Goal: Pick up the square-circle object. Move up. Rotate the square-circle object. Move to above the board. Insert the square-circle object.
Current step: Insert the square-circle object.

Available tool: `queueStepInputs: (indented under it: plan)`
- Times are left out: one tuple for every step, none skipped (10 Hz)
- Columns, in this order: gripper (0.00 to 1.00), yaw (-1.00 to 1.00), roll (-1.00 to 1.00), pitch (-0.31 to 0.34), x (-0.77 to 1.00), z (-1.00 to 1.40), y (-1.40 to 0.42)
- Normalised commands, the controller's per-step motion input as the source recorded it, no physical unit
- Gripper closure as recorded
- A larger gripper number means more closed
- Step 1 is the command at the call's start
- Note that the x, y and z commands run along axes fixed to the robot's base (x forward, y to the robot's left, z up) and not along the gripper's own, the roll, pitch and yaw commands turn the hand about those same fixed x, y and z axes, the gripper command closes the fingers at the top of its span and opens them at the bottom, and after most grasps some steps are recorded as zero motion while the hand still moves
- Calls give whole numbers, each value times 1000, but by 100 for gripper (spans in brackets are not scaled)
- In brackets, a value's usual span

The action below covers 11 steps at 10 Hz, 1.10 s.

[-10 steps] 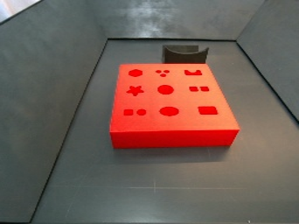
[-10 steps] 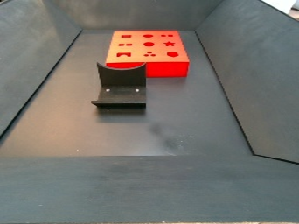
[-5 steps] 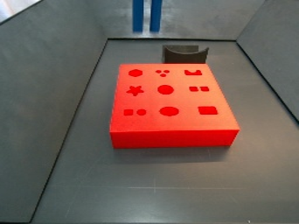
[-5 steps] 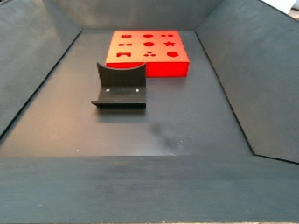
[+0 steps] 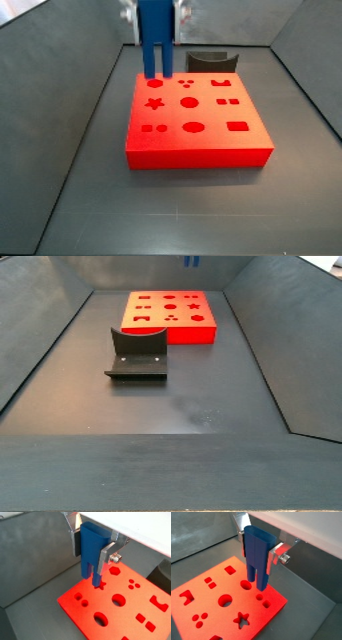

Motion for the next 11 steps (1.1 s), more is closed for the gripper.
queueStepInputs:
  plan:
    - [100, 163, 317, -3, 0, -551, -231]
    - [100, 129, 324, 47, 66, -509, -223]
    - [100, 86, 263, 44, 100, -634, -203]
    - [100, 71, 194, 7, 66, -666, -154]
    - [100, 40, 111, 0, 60, -717, -94]
    - [100, 0, 53, -60, 23, -814, -60]
    - [100, 6, 76, -81, 0, -829, -17]
    - [100, 0, 0, -27, 0, -346, 0]
    - [100, 0, 0, -10, 0, -206, 0]
    - [100, 0, 0, -107, 0, -351, 0]
    - [100, 0, 0, -116, 0, -183, 0]
